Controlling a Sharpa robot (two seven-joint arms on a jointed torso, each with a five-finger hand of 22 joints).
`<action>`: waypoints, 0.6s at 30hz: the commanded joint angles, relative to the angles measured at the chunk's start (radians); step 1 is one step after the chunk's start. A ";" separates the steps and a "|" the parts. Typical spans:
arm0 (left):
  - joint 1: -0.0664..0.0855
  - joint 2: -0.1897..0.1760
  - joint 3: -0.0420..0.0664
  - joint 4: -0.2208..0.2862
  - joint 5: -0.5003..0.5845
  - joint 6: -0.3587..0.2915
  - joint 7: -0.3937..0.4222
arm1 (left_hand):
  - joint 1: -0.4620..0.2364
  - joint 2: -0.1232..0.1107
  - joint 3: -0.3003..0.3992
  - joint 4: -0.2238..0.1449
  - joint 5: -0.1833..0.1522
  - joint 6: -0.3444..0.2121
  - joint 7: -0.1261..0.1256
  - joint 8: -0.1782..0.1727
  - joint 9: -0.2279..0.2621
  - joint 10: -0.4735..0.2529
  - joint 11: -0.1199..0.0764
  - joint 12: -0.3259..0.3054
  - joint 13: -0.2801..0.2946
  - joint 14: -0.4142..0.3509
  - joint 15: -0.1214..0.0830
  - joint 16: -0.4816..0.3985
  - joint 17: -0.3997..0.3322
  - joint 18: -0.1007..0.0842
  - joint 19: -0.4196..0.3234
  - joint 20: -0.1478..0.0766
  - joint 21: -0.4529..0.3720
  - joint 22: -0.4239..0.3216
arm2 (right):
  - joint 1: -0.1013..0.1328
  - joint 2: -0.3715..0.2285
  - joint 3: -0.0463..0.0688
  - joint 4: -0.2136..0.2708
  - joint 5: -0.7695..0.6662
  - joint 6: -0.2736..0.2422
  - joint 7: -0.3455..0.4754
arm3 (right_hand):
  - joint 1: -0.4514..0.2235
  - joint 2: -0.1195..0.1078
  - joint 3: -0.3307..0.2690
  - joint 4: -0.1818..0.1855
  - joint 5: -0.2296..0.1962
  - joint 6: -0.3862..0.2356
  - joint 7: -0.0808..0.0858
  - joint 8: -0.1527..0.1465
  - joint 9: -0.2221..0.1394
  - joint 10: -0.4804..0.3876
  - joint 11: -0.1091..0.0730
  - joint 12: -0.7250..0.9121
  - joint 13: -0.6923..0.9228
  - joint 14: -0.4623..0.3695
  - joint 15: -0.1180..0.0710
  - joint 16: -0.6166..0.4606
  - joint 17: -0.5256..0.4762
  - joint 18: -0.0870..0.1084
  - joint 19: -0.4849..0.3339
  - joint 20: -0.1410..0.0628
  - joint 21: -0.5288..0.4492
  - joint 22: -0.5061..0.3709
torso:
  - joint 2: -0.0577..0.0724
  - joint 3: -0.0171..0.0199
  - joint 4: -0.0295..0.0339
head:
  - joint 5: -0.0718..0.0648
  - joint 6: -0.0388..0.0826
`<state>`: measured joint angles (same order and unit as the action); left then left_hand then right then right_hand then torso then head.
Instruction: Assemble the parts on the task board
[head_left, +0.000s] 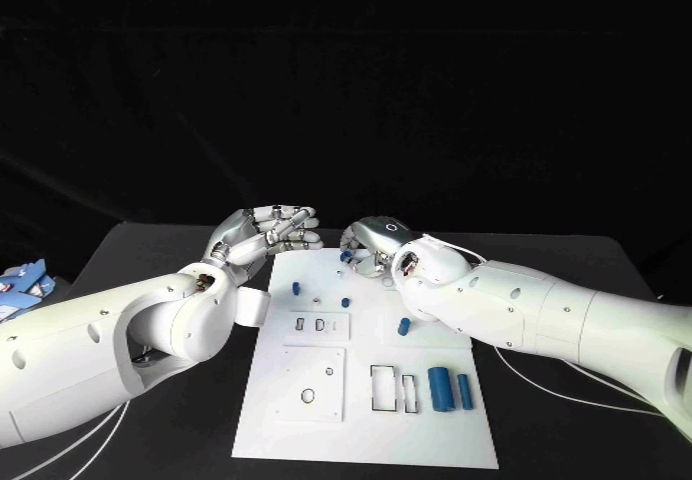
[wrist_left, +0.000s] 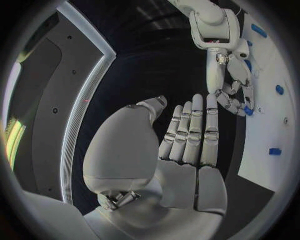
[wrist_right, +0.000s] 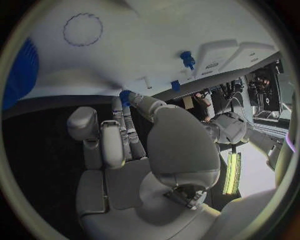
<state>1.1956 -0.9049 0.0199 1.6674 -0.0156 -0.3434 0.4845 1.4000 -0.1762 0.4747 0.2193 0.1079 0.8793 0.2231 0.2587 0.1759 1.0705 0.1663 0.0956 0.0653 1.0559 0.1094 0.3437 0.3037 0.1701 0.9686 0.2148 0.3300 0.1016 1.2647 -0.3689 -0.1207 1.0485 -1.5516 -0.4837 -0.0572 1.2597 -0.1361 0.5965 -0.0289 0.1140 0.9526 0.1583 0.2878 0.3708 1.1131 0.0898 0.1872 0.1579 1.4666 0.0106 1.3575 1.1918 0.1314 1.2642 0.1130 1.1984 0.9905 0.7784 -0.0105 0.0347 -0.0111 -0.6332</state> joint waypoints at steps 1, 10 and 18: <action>0.001 0.003 0.001 0.002 0.002 0.020 0.006 | -0.011 -0.001 0.007 -0.001 -0.004 -0.006 0.010 -0.003 0.000 -0.002 0.003 -0.005 0.001 -0.003 0.003 0.003 0.001 0.012 0.000 0.002 -0.001 -0.001 | -0.002 0.006 -0.001 0.002 -0.001 0.016 0.000 | -0.013 -0.002 0.005 0.004 -0.007 -0.006 0.003 0.002 0.002 0.001 0.004 -0.001 -0.001 0.031 0.001 0.004 0.000 -0.014 0.001 0.001 0.003 -0.002 | 0.000 -0.0007 -0.0008 | 0.000 -0.001; 0.002 0.002 0.001 0.001 0.002 0.020 0.004 | -0.011 -0.001 0.007 -0.001 -0.004 -0.006 0.010 -0.003 0.000 -0.002 0.003 -0.005 0.001 -0.003 0.003 0.003 0.001 0.012 0.000 0.002 -0.001 -0.001 | -0.002 0.004 -0.001 0.007 0.000 0.015 0.007 | -0.027 -0.030 0.007 0.010 -0.010 -0.072 0.023 -0.041 -0.006 -0.042 0.023 -0.024 -0.015 0.024 0.016 -0.003 -0.020 -0.009 -0.020 0.013 -0.016 -0.024 | 0.001 -0.0002 -0.0013 | 0.004 0.000; 0.002 0.000 0.001 0.000 0.002 0.020 0.001 | -0.011 -0.001 0.008 -0.003 -0.004 -0.006 0.010 -0.004 0.000 -0.001 0.003 -0.007 0.002 -0.005 0.004 0.002 0.003 0.012 -0.001 0.003 -0.002 -0.002 | -0.002 -0.017 -0.001 0.012 0.000 0.003 0.002 | -0.030 -0.052 -0.012 0.013 -0.011 -0.168 0.043 -0.111 -0.019 -0.131 0.045 -0.053 -0.040 -0.003 0.035 -0.046 -0.099 0.011 -0.084 0.033 -0.091 -0.116 | 0.001 0.0009 -0.0019 | 0.005 0.005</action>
<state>1.1965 -0.9058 0.0199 1.6663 -0.0156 -0.3426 0.4820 1.4000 -0.1761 0.4790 0.2150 0.1080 0.8794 0.2231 0.2587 0.1759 1.0704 0.1663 0.0918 0.0653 1.0559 0.1094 0.3437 0.3060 0.1702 0.9686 0.2148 0.3300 0.1007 1.2631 -0.3820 -0.1216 1.0567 -1.5495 -0.4811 -0.0565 1.2307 -0.1808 0.5888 -0.0166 0.1059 0.7907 0.2021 0.1793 0.3523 0.9867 0.1348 0.1407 0.1188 1.4629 0.0394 1.3147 1.0959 0.1316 1.1835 0.1467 1.1114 0.8775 0.7788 -0.0099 0.0321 -0.0058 -0.6303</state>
